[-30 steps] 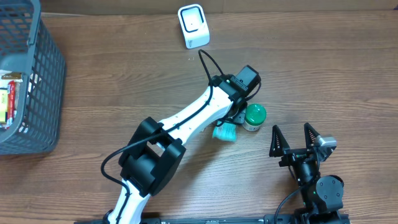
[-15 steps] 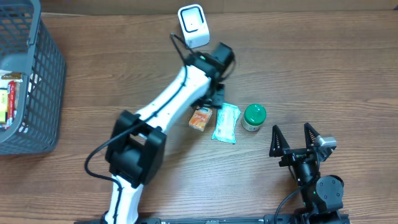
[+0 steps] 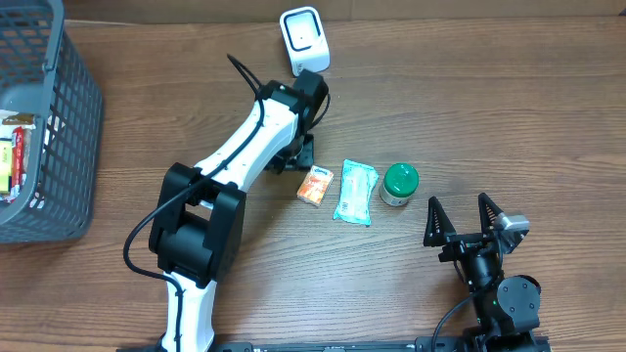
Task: Scan the item barcode
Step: 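Place the jar and items in a row on the table, release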
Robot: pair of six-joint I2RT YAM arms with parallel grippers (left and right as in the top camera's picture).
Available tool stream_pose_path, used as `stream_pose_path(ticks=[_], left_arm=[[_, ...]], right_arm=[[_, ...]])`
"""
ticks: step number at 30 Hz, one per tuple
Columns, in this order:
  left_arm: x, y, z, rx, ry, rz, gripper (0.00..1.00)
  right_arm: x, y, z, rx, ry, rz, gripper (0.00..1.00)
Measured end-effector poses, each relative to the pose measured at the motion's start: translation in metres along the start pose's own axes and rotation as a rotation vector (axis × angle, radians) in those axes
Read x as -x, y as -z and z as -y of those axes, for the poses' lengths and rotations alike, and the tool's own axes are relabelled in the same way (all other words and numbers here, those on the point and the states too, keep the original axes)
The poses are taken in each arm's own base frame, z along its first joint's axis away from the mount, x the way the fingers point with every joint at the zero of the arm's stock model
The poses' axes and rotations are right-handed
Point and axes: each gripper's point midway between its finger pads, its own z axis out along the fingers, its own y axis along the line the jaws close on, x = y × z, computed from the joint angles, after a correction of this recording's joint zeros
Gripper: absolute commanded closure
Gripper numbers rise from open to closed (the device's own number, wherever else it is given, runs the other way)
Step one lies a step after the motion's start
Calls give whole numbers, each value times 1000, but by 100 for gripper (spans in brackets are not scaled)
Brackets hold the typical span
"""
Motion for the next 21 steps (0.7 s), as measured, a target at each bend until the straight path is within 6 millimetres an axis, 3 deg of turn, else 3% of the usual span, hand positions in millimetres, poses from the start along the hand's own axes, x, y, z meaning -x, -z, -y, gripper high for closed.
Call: stream_pose_path(ticks=[8,21], left_arm=[[-23,-27,-4,10,-8,-62,47],[-37,-25,15,-108,-47,-134,50]], right_arm=[[0,0,0,0,0,1,0],[0,0,0,0,0,1,0]])
